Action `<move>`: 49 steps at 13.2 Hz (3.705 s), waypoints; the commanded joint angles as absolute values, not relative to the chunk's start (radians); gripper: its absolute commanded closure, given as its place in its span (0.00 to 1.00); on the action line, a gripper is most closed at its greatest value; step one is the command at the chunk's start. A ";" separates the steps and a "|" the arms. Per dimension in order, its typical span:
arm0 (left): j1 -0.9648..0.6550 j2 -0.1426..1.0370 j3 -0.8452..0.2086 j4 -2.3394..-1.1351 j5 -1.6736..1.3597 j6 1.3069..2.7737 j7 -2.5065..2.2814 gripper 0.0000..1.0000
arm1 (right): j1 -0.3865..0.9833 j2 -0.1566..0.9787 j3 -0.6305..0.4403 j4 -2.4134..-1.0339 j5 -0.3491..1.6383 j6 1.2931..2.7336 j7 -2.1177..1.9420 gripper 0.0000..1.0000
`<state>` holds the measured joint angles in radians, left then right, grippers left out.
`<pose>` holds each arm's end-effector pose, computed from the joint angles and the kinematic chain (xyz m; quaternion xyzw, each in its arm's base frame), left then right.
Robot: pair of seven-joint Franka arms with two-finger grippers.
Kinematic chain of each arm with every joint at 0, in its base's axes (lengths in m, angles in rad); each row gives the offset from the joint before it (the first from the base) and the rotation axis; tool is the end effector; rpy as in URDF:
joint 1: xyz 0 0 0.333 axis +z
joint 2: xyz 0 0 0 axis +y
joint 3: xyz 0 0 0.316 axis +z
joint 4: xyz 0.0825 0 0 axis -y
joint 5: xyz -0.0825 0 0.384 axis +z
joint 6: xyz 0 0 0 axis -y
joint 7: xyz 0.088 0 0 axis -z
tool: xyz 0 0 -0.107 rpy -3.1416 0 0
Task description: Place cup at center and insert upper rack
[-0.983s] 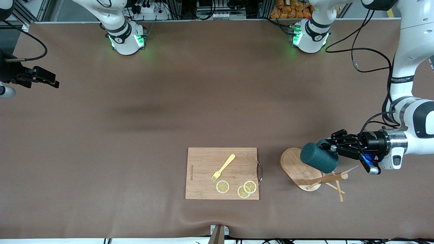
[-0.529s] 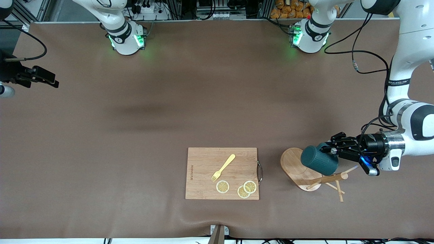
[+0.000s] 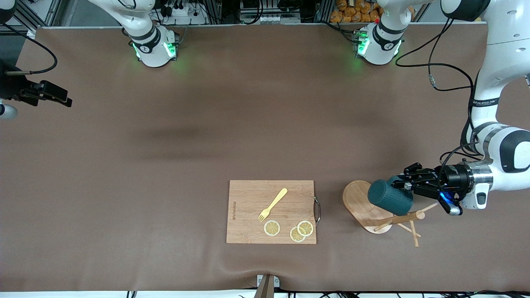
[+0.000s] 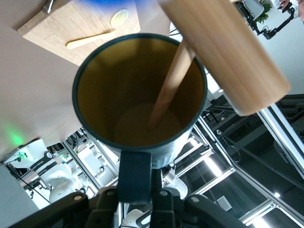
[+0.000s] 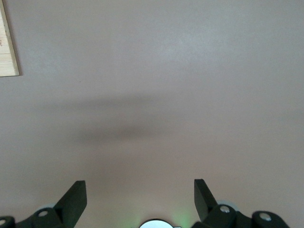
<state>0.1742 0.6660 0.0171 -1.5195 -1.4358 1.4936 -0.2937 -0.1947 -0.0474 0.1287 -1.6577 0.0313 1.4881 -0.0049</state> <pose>0.6866 0.0161 0.3170 0.6494 0.3406 -0.2875 0.6161 0.5280 -0.0298 0.6027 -0.9976 0.0304 0.0608 0.0148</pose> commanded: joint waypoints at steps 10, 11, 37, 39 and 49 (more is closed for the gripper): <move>0.189 0.709 0.011 -1.508 -1.496 1.477 -0.258 1.00 | -0.172 -0.063 0.130 -1.657 0.015 1.483 0.023 0.00; 0.190 0.709 0.011 -1.508 -1.497 1.477 -0.256 1.00 | -0.172 -0.063 0.130 -1.657 0.015 1.483 0.023 0.00; 0.299 0.476 0.043 -1.371 -1.407 1.437 -0.618 0.00 | -0.110 -0.026 0.130 -1.631 -0.074 1.517 0.092 0.00; 0.299 0.440 0.043 -1.371 -1.352 1.437 -0.618 0.00 | -0.112 -0.026 0.129 -1.628 -0.074 1.506 0.089 0.00; 0.272 0.313 -0.058 -1.373 -0.915 1.451 -0.632 0.00 | -0.126 -0.035 0.124 -1.624 -0.071 1.471 0.089 0.00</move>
